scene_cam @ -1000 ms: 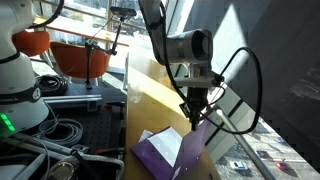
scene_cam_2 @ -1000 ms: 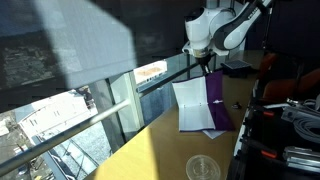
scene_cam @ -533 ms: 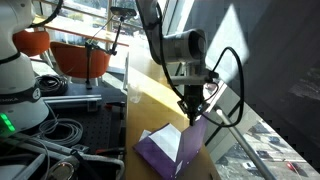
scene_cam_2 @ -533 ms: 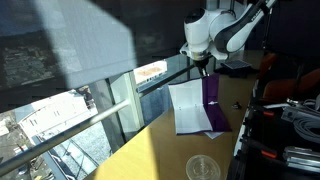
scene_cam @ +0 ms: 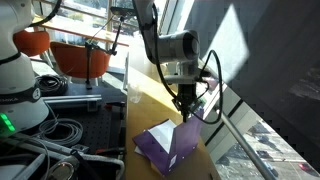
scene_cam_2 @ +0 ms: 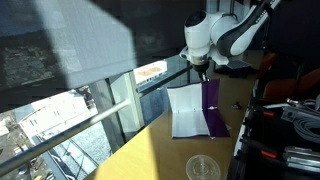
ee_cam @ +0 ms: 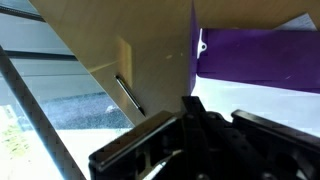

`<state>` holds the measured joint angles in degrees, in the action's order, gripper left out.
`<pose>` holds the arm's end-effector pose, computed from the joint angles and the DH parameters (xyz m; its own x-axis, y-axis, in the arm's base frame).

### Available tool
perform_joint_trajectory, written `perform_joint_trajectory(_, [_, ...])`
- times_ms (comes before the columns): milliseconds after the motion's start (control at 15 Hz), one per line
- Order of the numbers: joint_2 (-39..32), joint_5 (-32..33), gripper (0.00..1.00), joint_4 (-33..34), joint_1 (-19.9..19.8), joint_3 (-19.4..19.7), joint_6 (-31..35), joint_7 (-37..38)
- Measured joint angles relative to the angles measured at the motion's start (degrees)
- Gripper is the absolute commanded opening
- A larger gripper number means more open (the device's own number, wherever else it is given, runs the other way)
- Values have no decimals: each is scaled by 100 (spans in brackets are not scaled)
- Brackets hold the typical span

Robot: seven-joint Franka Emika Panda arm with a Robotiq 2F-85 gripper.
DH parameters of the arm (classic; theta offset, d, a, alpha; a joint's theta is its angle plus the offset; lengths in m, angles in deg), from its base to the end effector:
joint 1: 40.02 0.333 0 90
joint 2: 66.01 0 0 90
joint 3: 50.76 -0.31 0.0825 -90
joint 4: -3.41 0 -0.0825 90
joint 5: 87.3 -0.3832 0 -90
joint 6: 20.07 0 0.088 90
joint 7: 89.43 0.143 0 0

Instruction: Close the file

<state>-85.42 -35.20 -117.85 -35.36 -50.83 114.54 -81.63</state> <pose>0.5725 0.0157 0.2121 0.8192 0.5351 -0.2066 0.5529 -0.6407 0.5328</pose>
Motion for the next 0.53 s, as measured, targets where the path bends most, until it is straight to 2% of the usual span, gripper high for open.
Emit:
perform_joint_trajectory(67, [0, 44, 0, -58, 0, 0, 40, 44])
perform_joint_trajectory(133, [0, 82, 17, -112, 0, 0, 65, 89])
perform_joint_trajectory(200, [0, 127, 28, -163, 0, 3, 98, 142])
perform_joint_trajectory(533, [0, 288, 63, -321, -1, 12, 155, 356])
